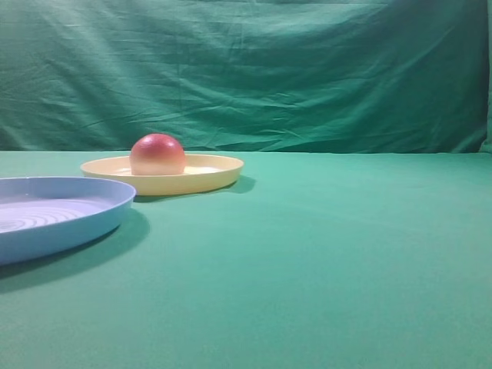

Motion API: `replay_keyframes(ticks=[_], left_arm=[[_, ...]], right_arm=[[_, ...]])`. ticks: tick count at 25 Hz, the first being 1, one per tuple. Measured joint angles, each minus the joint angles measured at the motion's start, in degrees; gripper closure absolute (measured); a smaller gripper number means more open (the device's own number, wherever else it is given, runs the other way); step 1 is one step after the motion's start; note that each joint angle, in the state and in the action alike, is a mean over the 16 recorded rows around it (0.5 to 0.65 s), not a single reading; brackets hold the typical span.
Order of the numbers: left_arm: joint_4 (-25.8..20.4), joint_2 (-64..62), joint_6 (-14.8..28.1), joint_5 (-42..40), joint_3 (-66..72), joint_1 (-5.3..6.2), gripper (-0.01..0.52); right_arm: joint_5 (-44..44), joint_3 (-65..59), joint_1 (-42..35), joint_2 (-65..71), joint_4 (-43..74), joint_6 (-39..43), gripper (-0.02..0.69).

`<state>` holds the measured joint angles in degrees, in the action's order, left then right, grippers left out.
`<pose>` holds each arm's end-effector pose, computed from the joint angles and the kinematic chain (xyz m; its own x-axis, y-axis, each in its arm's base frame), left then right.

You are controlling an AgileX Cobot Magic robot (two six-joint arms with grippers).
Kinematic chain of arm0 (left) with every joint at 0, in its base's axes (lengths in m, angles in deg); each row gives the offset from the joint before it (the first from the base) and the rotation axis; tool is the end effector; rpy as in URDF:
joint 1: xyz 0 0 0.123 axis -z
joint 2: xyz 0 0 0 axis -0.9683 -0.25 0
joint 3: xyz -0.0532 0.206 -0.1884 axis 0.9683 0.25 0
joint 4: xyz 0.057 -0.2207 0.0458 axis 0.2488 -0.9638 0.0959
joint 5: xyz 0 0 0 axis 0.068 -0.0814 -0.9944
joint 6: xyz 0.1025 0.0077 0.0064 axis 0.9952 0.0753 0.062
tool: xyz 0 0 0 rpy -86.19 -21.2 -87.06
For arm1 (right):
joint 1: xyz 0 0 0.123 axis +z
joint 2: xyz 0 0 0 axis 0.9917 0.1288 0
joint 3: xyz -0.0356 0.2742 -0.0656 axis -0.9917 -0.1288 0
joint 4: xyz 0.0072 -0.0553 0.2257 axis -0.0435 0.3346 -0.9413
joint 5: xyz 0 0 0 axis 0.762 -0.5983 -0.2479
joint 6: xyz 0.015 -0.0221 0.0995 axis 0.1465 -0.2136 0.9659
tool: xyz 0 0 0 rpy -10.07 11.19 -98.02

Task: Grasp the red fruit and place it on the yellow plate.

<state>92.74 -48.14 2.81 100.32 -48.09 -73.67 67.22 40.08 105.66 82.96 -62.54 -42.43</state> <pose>0.0451 0.0019 0.1743 -0.2596 -0.1391 -0.9557 -0.0381 0.9903 -0.1337 0.1590 0.0927 0.4670 -0.4302 -0.2299 -0.8730 -0.5800 0.8115 0.0721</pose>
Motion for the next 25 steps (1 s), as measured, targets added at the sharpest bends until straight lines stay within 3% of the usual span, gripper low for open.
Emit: replay_keyframes(ticks=[25], left_arm=[[0.0,0.0,0.0,0.0,0.0,0.0,0.514]], right_arm=[[-36.13,-66.9,-18.18,-53.62,2.53,3.15,0.665]])
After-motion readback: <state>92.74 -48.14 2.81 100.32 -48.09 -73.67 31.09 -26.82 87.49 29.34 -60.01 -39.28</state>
